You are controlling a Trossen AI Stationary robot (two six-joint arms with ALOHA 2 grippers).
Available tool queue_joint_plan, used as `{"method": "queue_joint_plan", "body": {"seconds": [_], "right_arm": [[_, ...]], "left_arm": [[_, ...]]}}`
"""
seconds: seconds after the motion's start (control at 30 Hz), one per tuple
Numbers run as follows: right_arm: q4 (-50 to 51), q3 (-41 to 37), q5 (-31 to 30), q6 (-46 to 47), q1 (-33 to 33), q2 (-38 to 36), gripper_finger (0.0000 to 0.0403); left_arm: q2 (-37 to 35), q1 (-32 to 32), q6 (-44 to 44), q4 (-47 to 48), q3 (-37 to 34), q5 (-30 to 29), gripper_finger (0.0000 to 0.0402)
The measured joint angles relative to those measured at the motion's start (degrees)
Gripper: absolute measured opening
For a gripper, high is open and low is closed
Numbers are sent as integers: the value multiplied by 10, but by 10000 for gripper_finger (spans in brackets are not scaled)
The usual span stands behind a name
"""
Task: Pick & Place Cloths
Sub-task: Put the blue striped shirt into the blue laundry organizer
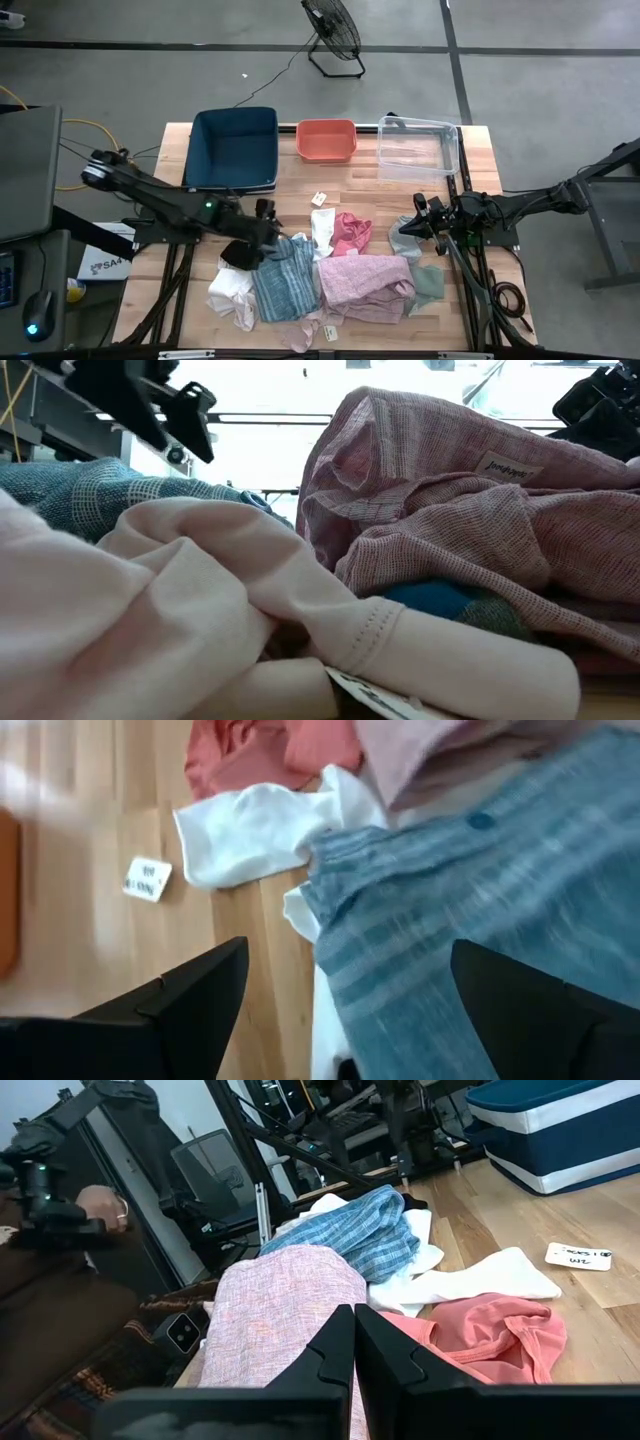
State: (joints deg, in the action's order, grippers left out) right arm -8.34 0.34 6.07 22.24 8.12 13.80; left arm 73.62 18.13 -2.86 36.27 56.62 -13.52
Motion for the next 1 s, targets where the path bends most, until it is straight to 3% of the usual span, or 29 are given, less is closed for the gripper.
{"method": "queue_joint_plan", "body": {"seconds": [0.1, 0.33, 0.67, 1.0], "right_arm": [[0, 0, 0, 0, 0, 0, 3], [0, 0, -1, 0, 0, 0, 3], [0, 0, 0, 0, 0, 0, 3], [0, 0, 0, 0, 0, 0, 3]], "left_arm": [[50, -22, -46, 47, 44, 39, 342], [142, -44, -64, 124, 103, 105, 342], [182, -55, -90, 123, 98, 133, 342], [182, -67, -94, 28, 38, 202, 342]]}}
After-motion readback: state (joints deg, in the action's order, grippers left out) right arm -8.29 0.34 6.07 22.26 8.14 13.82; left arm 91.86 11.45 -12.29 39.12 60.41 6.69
